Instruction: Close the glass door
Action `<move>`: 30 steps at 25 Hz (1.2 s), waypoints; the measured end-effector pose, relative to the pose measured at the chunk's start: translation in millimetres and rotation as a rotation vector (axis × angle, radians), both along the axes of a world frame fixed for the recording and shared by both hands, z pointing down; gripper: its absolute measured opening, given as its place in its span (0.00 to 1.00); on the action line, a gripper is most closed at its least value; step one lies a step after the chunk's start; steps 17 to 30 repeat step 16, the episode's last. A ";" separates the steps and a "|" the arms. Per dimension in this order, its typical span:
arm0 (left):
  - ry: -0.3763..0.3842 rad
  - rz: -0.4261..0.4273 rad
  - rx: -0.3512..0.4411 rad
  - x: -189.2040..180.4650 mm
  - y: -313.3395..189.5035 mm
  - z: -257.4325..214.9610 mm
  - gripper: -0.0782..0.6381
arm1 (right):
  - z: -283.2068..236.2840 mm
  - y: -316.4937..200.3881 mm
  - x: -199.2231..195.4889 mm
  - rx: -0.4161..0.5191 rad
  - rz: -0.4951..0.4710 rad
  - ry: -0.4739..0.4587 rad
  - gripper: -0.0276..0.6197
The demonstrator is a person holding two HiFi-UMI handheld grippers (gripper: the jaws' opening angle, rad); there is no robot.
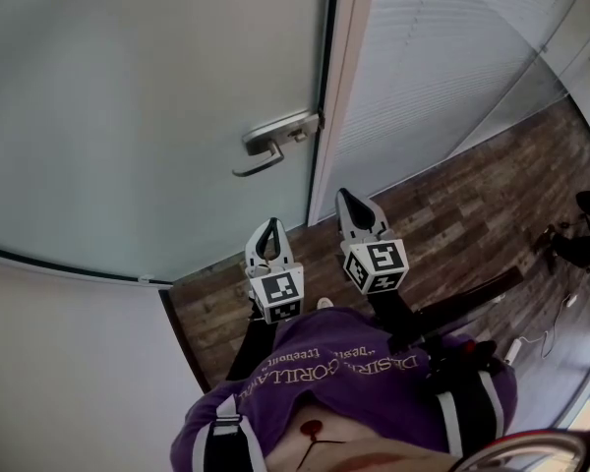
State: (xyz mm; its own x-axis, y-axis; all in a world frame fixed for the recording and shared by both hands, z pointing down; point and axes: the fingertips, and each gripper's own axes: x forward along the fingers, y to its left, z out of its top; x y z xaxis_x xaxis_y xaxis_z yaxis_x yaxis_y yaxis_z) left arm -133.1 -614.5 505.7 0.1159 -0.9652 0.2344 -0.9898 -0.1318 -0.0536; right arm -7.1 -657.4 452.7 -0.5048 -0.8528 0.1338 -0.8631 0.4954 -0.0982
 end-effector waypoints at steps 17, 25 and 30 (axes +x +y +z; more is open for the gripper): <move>-0.040 0.014 -0.006 -0.7 15.1 -10.8 0.11 | -17.1 14.5 -4.7 0.007 -0.010 0.005 0.03; -0.040 0.014 -0.006 -0.7 15.1 -10.8 0.11 | -17.1 14.5 -4.7 0.007 -0.010 0.005 0.03; -0.040 0.014 -0.006 -0.7 15.1 -10.8 0.11 | -17.1 14.5 -4.7 0.007 -0.010 0.005 0.03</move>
